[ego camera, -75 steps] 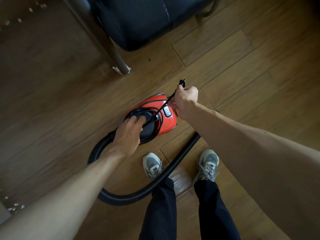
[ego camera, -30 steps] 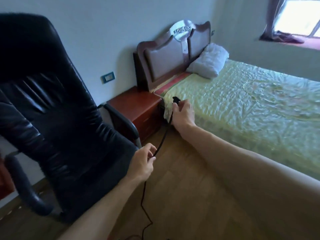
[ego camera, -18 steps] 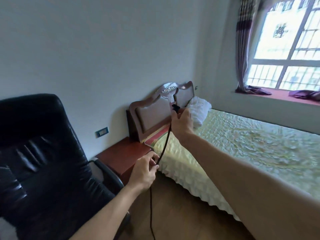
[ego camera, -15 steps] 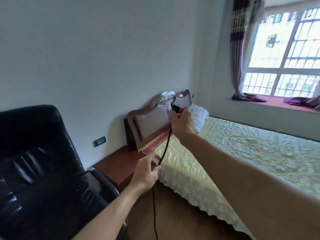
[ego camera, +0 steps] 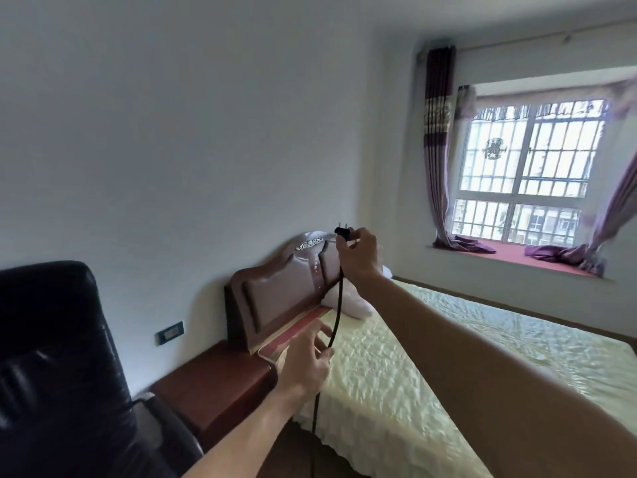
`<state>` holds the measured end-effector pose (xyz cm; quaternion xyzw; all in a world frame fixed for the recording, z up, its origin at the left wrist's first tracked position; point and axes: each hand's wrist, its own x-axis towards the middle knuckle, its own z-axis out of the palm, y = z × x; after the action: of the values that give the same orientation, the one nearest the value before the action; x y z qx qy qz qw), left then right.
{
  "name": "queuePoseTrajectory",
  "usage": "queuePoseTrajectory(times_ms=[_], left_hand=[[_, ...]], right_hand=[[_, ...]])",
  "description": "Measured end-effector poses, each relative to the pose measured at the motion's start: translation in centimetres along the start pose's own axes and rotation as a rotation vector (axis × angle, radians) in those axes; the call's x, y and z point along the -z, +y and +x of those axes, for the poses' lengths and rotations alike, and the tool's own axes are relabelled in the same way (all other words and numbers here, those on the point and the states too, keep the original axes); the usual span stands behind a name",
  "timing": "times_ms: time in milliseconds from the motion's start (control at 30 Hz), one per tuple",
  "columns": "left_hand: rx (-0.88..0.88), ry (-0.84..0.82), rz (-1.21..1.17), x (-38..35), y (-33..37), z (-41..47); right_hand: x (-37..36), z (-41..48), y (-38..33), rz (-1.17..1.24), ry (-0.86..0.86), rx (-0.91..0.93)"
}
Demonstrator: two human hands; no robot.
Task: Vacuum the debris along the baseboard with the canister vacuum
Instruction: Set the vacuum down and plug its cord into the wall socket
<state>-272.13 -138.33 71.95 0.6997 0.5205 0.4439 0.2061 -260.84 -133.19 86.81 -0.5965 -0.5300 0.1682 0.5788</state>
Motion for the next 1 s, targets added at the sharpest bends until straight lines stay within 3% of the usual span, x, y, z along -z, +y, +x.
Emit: queuePoseTrajectory(times_ms=[300, 567, 1000], left_hand=[[-0.018, 0.001, -0.114, -1.0, -0.9, 2.8], [-0.025, 0.029, -0.142, -2.4, -4.1, 11.3], [0.05, 0.044, -0.174, -2.9, -14.6, 29.8]], right_hand=[[-2.3, 2.4, 0.5, -0.021, 0.064, 0.072], [-5.9, 9.3, 1.3, -0.028, 0.061, 0.151], [-21.9, 25.3, 5.0, -0.063, -0.109, 0.179]])
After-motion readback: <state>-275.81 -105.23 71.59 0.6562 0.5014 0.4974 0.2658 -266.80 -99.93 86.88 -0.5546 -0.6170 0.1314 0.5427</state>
